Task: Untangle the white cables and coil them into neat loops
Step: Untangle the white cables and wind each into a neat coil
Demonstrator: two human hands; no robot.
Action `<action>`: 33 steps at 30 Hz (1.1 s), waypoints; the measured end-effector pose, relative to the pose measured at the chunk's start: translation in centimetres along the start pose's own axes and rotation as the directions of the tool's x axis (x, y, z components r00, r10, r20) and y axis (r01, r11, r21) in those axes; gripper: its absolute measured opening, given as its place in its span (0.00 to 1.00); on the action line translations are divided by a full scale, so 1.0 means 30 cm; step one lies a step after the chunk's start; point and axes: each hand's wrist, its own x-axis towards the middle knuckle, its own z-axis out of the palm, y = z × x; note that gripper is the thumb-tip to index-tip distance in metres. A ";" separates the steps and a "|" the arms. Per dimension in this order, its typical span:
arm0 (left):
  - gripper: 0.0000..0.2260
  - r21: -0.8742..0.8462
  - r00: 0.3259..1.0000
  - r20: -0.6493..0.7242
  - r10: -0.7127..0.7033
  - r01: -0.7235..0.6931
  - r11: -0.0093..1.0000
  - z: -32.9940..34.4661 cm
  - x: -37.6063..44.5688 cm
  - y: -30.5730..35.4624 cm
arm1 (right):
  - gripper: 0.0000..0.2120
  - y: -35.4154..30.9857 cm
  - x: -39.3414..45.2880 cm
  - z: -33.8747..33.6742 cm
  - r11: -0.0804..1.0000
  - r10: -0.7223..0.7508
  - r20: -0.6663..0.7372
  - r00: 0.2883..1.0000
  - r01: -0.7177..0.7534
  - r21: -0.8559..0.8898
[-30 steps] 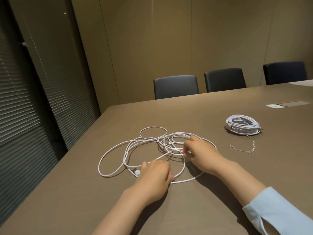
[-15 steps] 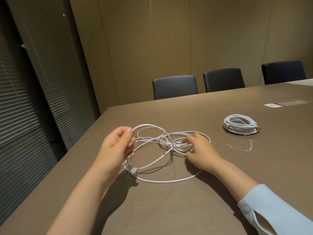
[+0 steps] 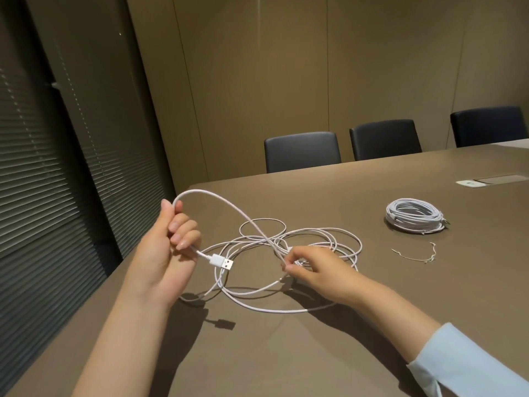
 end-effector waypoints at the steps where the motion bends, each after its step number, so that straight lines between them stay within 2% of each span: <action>1: 0.10 0.043 0.998 -0.061 -0.001 0.004 0.999 -0.009 0.006 -0.003 | 0.08 -0.006 0.000 0.001 0.997 0.014 -0.015 1.000 -0.013 0.076; 4: 0.11 0.252 0.969 -0.246 -0.004 0.068 0.965 -0.048 0.029 -0.046 | 0.07 -0.033 0.011 -0.006 0.902 0.113 -0.157 0.981 -0.035 0.430; 6: 0.12 0.265 0.951 -0.307 -0.017 0.103 0.959 -0.063 0.038 -0.080 | 0.04 -0.056 0.013 -0.025 0.797 0.237 -0.222 0.946 -0.058 0.601; 9: 0.10 0.275 0.967 -0.254 0.029 0.043 0.961 -0.055 0.043 -0.113 | 0.04 -0.081 0.008 -0.038 0.771 0.375 -0.276 0.885 -0.133 0.622; 11: 0.08 0.407 0.980 -0.160 0.116 -0.042 0.912 -0.040 0.038 -0.125 | 0.07 -0.096 0.009 -0.034 0.768 0.399 -0.230 0.888 -0.187 0.612; 13: 0.10 0.633 0.976 -0.030 0.214 -0.148 0.760 -0.027 0.022 -0.144 | 0.07 -0.114 0.003 -0.022 0.794 0.360 -0.155 0.920 -0.215 0.569; 15: 0.11 0.769 0.957 0.107 0.271 -0.252 0.588 -0.020 0.003 -0.175 | 0.04 -0.135 -0.010 -0.008 0.865 0.288 -0.100 0.952 -0.213 0.455; 17: 0.09 0.821 0.930 0.230 0.287 -0.343 0.456 -0.017 -0.015 -0.206 | 0.01 -0.158 -0.026 0.004 0.932 0.188 -0.030 0.982 -0.169 0.320; 18: 0.08 0.850 0.908 0.301 0.292 -0.394 0.350 -0.022 -0.018 -0.222 | 0.04 -0.164 -0.031 0.012 0.962 0.130 -0.002 0.992 -0.125 0.241; 20: 0.09 0.871 0.850 0.467 0.242 -0.490 0.041 -0.043 -0.019 -0.248 | 0.08 -0.172 -0.038 0.018 0.992 0.004 0.004 1.000 -0.004 0.129; 21: 0.11 0.853 0.832 0.520 0.191 -0.517 -0.073 -0.054 -0.019 -0.256 | 0.08 -0.175 -0.040 0.014 0.993 -0.060 -0.022 0.998 0.062 0.105; 22: 0.13 0.847 0.833 0.532 0.154 -0.524 -0.094 -0.059 -0.020 -0.261 | 0.07 -0.173 -0.040 0.009 0.989 -0.114 -0.056 0.992 0.119 0.087; 23: 0.13 0.860 0.851 0.510 0.123 -0.510 -0.036 -0.057 -0.020 -0.260 | 0.05 -0.169 -0.039 0.000 0.984 -0.154 -0.094 0.983 0.162 0.077; 25: 0.14 0.898 0.911 0.413 0.025 -0.411 0.157 -0.042 -0.026 -0.255 | 0.03 -0.150 -0.031 -0.010 0.975 -0.176 -0.171 0.969 0.196 0.106; 27: 0.15 0.890 0.957 0.247 -0.149 -0.163 0.427 -0.017 -0.040 -0.243 | 0.06 -0.131 -0.024 -0.022 0.966 -0.138 -0.241 0.961 0.184 0.181; 28: 0.16 0.831 0.954 0.174 -0.245 -0.009 0.556 -0.005 -0.047 -0.234 | 0.08 -0.129 -0.023 -0.031 0.955 -0.086 -0.232 0.969 0.147 0.259; 30: 0.15 0.658 0.912 0.101 -0.398 0.239 0.714 0.016 -0.058 -0.205 | 0.13 -0.129 -0.022 -0.044 0.876 0.018 -0.081 0.997 0.023 0.481; 31: 0.15 0.569 0.890 0.095 -0.447 0.320 0.758 0.020 -0.057 -0.191 | 0.15 -0.127 -0.022 -0.048 0.827 0.033 0.007 0.999 -0.031 0.562; 33: 0.15 0.408 0.851 0.097 -0.517 0.440 0.800 0.020 -0.046 -0.171 | 0.15 -0.122 -0.023 -0.047 0.775 0.028 0.095 0.995 -0.081 0.627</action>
